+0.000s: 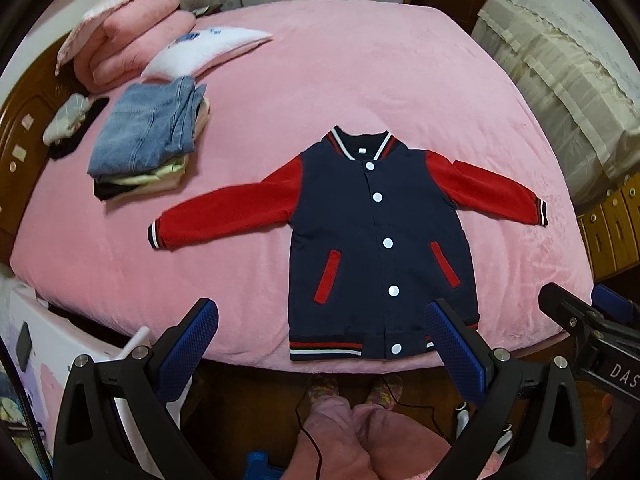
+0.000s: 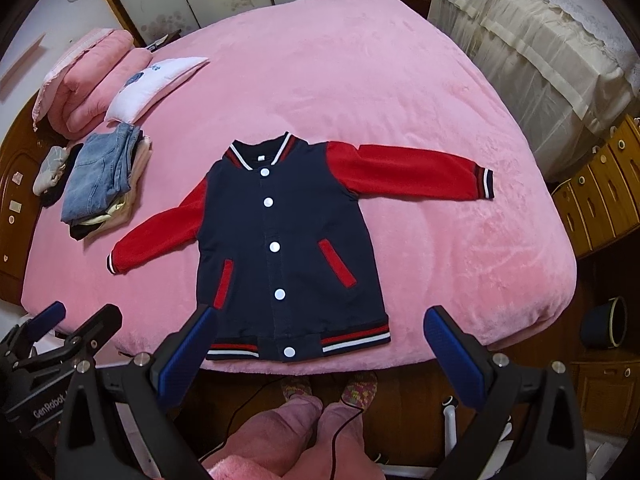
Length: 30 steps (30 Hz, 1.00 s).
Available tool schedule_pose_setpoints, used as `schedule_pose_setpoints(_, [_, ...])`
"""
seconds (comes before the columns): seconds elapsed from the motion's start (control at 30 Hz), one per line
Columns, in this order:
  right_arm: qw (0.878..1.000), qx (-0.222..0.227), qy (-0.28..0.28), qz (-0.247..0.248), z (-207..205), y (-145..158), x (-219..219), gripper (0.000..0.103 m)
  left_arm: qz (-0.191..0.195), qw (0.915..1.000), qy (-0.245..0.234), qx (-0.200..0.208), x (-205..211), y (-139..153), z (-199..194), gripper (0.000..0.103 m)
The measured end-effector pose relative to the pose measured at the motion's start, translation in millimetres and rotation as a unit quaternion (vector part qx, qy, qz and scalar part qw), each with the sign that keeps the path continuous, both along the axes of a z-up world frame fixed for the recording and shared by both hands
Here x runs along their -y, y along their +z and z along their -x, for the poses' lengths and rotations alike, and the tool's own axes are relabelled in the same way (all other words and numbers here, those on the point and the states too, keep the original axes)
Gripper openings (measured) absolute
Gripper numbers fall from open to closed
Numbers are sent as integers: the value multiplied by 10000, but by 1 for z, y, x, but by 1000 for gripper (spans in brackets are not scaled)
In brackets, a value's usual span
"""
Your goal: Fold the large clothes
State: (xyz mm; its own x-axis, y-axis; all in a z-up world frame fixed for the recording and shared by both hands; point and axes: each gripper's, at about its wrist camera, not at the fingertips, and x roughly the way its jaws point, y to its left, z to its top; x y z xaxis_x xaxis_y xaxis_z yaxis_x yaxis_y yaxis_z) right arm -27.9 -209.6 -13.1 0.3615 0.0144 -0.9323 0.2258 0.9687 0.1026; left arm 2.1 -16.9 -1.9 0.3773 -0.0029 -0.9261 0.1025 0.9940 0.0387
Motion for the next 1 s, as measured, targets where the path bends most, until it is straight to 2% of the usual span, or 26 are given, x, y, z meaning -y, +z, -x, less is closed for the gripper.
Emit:
schedule_pose_setpoints(0.07, [10000,-16,39,9,1,0,1,103,-6,10000,-22,-13,5,1,2,102])
schedule_pose_setpoints(0.23, [9997,44,231,5,5,-1,1,103,272,9995,138,-101,8,0,5,102])
schedule_pose_setpoints(0.4, [9983,177,545,-51,13,-7,2,103,620,9957,585,-364,-3,-18,13,102])
schedule_pose_setpoints(0.53, [9944,326,1008,-11,22,-18,-4,103,822,9898,1011,-571,-20,-41,26,102])
schedule_pose_setpoints(0.7, [9854,444,1643,-20,31,-32,-22,103,1011,9771,1697,-791,-63,-68,45,102])
schedule_pose_setpoints(0.87, [9716,491,2316,-54,28,-39,-51,103,1393,9563,2439,-814,-119,-91,55,102])
schedule_pose_setpoints(1.0, [9609,635,2691,-117,19,-42,-78,103,1719,9387,2861,-866,-161,-111,46,102])
